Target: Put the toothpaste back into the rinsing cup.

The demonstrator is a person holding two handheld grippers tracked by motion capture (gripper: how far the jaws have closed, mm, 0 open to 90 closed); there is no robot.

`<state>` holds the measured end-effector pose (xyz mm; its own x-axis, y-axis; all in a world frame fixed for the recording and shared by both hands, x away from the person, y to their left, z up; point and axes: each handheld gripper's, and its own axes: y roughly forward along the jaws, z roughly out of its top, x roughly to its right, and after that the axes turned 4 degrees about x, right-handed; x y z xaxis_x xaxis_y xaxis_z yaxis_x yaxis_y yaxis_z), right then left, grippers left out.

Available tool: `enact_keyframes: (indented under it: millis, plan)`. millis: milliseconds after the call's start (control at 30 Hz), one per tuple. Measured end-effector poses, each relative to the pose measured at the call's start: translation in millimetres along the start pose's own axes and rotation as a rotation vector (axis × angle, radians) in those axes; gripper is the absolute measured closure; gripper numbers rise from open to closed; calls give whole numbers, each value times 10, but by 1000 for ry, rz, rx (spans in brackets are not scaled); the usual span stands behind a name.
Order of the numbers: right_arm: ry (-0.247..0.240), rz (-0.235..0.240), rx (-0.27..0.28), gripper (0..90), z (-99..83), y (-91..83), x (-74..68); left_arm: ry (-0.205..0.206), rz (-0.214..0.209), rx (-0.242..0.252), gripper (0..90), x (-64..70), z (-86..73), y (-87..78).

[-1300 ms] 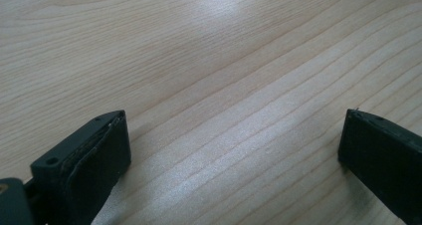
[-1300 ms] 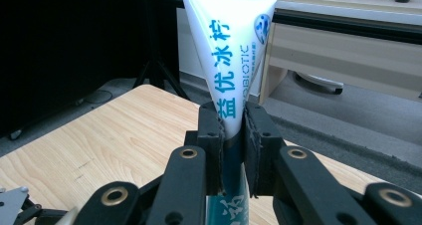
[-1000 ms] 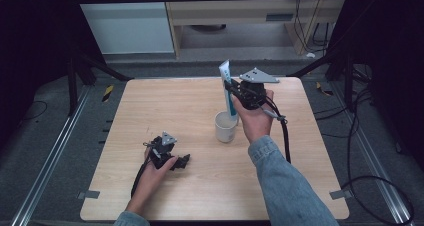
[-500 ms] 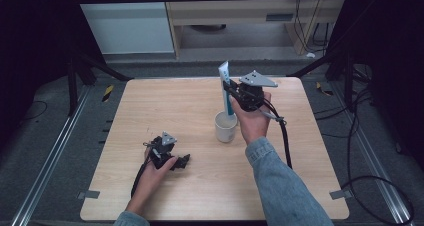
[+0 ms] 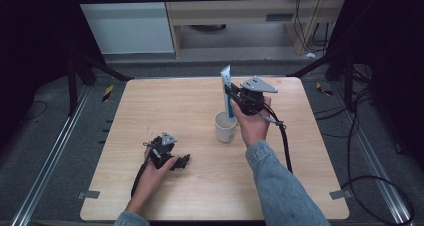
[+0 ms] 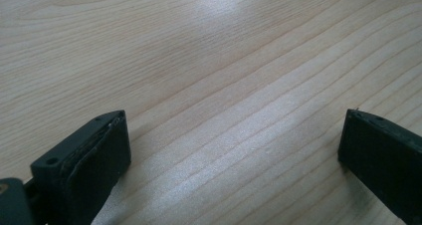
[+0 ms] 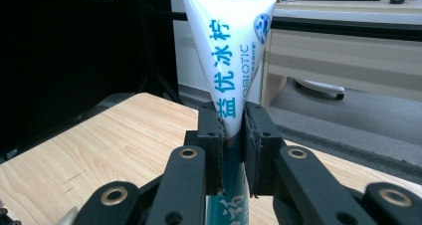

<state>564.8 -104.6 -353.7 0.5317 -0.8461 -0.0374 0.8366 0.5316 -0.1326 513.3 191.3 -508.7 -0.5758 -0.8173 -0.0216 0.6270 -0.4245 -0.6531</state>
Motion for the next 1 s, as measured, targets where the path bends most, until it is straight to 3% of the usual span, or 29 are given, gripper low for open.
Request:
enact_keyframes:
  millis: [1000]
  plan:
    - [50, 2, -54, 792, -442, 114, 40, -1, 0, 0, 0, 1, 0, 0]
